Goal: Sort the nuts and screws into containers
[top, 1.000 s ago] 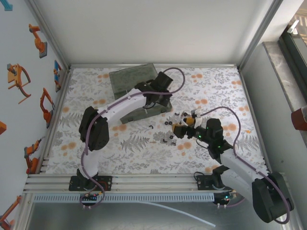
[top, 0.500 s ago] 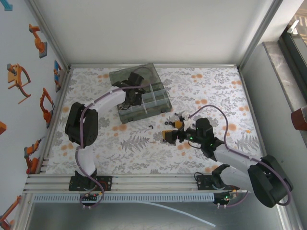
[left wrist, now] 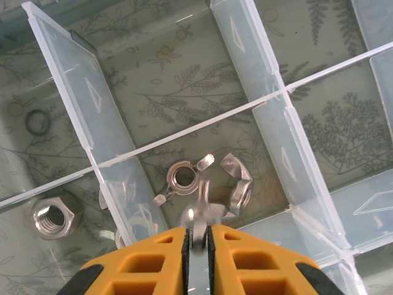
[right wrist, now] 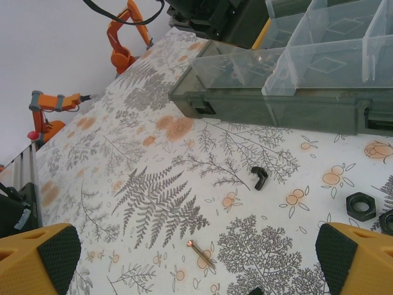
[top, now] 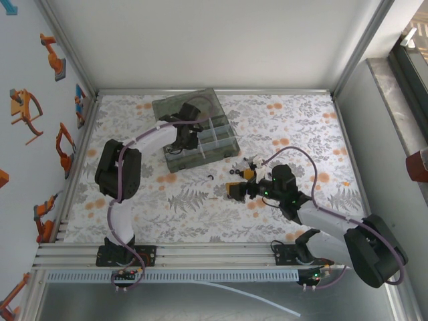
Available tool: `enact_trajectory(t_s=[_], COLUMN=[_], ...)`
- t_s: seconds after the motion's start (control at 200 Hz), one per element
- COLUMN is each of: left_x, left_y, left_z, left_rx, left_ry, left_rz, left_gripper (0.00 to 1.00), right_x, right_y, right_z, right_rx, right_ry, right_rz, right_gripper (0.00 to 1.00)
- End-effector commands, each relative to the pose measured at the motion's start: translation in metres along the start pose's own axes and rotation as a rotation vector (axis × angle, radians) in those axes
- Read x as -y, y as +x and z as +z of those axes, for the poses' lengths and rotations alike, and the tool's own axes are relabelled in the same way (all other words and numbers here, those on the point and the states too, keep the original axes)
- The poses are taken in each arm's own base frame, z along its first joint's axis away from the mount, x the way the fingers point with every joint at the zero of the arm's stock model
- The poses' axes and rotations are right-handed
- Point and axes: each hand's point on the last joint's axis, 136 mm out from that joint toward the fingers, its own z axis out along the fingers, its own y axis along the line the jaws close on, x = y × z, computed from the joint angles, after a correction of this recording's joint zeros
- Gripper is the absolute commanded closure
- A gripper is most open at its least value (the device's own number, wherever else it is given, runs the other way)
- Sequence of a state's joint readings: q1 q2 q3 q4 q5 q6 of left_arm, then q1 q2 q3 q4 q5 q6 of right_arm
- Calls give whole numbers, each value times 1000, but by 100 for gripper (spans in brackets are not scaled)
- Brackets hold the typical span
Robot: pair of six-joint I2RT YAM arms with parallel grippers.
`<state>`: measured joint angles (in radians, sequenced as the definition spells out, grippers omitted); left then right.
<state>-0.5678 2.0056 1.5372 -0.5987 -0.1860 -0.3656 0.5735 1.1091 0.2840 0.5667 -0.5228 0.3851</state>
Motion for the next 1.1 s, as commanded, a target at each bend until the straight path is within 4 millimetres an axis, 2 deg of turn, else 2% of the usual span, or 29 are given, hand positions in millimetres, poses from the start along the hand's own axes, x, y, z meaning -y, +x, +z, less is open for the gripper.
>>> enact_trajectory(t_s=[0.0, 0.155, 0.22, 0.32, 0.421, 0.541, 0.636, 0.711, 0.876, 1.097], left_x=[4, 11, 22, 58, 104, 143, 163, 173, 182, 187], left_y=[-13, -13, -13, -5, 17, 54, 79, 91, 101, 99], left_z=[-10, -26, -38, -59, -71, -61, -48, -39, -26, -15], left_rx=[34, 72, 94, 125, 86, -46, -126, -169, -209, -216], left_ry=[25, 64, 94, 175, 276, 319, 308, 289, 251, 238], left_rz=[-24, -17, 13, 118, 252, 398, 494, 531, 556, 552], left_gripper=[84, 78, 76, 69, 63, 62, 62, 62, 62, 61], right_x=[-6, -5, -4, 4, 26, 40, 46, 45, 42, 40], right_y=[-23, -23, -23, -26, -29, -31, -31, -32, -34, -34], right_z=[-1, -3, -5, -16, -32, -45, -48, -49, -51, -52], right_rx=[65, 63, 51, 79, 110, 133, 135, 142, 158, 163], right_ry=[-3, 16, 31, 105, 259, 306, 306, 297, 286, 276], right_rz=[-55, -64, -69, -91, -83, -31, 5, 9, 0, -5], right_gripper=[0, 0, 0, 1, 0, 1, 0, 0, 0, 0])
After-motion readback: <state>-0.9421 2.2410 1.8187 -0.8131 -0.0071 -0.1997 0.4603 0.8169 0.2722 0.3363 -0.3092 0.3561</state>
